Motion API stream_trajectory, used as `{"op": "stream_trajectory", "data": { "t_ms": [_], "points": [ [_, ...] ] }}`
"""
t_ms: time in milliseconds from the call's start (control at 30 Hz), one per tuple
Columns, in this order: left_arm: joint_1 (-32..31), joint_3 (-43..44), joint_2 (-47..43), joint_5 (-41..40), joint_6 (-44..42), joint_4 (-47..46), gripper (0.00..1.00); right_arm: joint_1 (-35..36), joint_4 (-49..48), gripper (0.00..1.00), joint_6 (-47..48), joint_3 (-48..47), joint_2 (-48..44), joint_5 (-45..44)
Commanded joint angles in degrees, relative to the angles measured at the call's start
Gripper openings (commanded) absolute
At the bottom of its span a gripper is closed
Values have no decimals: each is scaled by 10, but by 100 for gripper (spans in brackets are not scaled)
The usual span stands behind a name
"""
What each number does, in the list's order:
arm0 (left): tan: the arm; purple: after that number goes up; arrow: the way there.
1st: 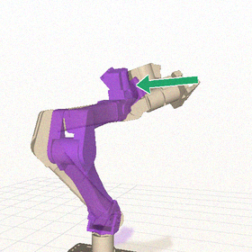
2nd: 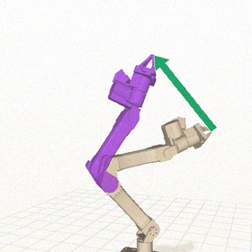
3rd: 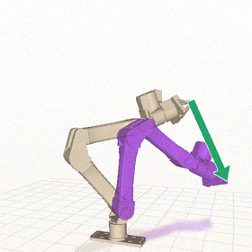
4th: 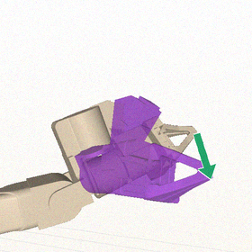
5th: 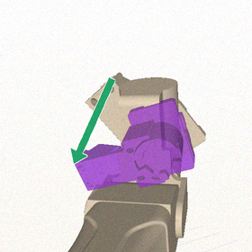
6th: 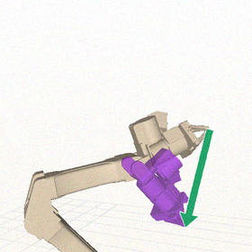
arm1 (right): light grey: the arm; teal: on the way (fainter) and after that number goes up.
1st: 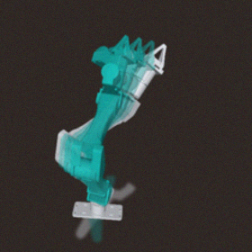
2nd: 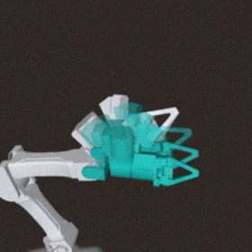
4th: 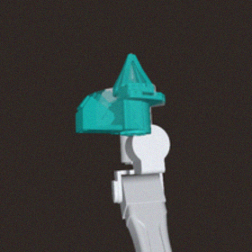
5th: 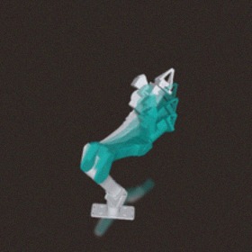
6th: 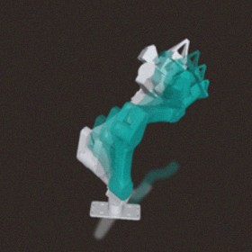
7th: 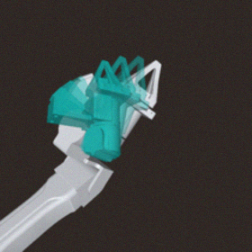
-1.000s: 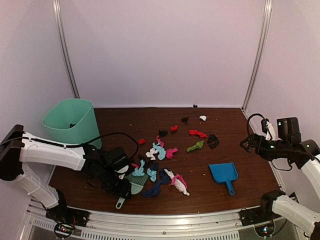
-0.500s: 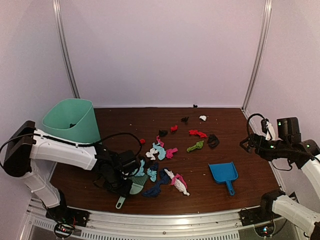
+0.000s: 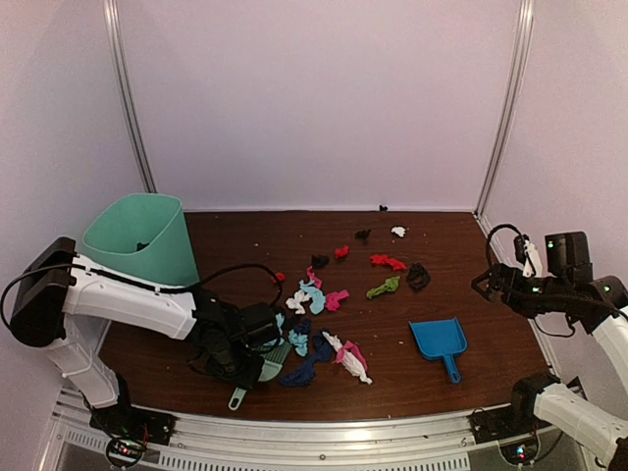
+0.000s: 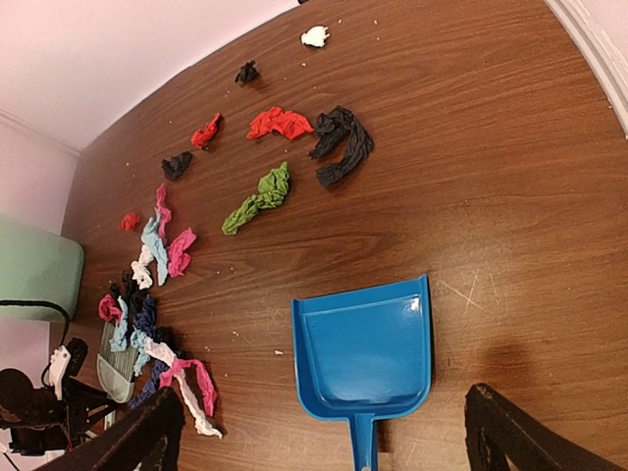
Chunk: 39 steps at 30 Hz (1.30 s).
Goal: Sweep away the paper scraps from the table
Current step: Pick up the broom from the center of the board.
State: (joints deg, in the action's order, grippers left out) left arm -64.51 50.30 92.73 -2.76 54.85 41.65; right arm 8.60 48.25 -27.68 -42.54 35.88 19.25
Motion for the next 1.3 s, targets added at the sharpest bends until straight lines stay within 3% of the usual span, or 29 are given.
{"op": "stream_trajectory", "data": {
  "t_ms": [0,233,667,800,933,1267],
  "points": [
    [-2,-27,15,-17,29,-4,22,-1,11,100,-7,-1,-4,-13],
    [-2,0,-36,1,11,65,20,-1,4,100,-16,-6,4,-10],
    [-2,100,-94,127,-48,202,21,-1,-23,100,-33,-2,46,-17],
    [-1,139,-102,149,-49,211,21,-1,-30,100,-38,2,47,-16],
    [6,173,-109,213,-34,150,21,-1,-34,100,-43,0,53,-5],
    [27,413,33,176,-27,122,21,1,-76,100,-92,-43,77,75]
  ]
}}
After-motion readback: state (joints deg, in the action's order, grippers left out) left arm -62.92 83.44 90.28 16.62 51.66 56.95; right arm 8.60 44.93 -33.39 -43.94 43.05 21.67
